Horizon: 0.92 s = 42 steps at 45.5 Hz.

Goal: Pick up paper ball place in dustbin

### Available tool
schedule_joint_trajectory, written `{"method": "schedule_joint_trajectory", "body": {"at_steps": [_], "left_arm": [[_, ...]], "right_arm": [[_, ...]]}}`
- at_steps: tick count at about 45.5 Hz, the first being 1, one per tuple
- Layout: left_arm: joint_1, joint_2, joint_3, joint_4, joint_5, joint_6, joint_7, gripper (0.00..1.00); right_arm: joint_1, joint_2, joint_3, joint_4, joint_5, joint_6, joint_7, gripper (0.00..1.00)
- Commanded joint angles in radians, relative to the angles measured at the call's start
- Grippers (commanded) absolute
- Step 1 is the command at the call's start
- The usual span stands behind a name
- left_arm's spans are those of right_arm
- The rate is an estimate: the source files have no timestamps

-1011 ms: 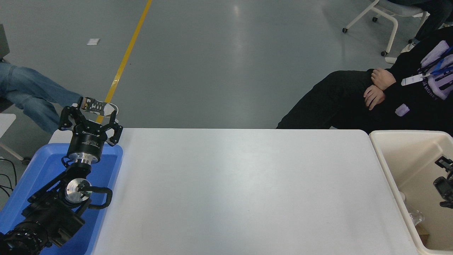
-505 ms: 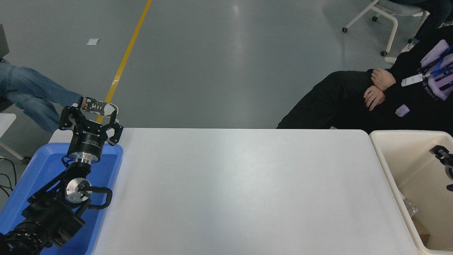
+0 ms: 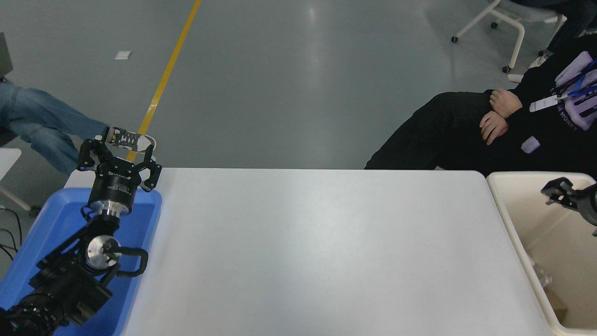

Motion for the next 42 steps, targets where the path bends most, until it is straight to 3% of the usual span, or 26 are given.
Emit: {"method": "schedule_joint_trajectory", "body": {"at_steps": [1,10,21,42], "left_arm": [[0.000,0.000,0.001,0.000,0.000,0.000,0.000,0.99],[0.000,0.000,0.001,0.000,0.000,0.000,0.000,0.99],[0.000,-0.002,0.001,0.000,0.000,0.000,0.000,0.99],[0.000,-0.002,0.001,0.000,0.000,0.002,0.000,0.99]], "right_arm": [[0.311,0.122,-0.062,0.051,-0.021,0.310,-0.004,1.00],[0.490,0.253,-0.062,0.118,-0.026,0.310,-0.004,1.00],[0.645,0.286,-0.047,0.216,-0.017,0.310,0.001,1.00],[0.624,0.380,0.008,0.221,-0.023,0.310,0.001,1.00]]}}
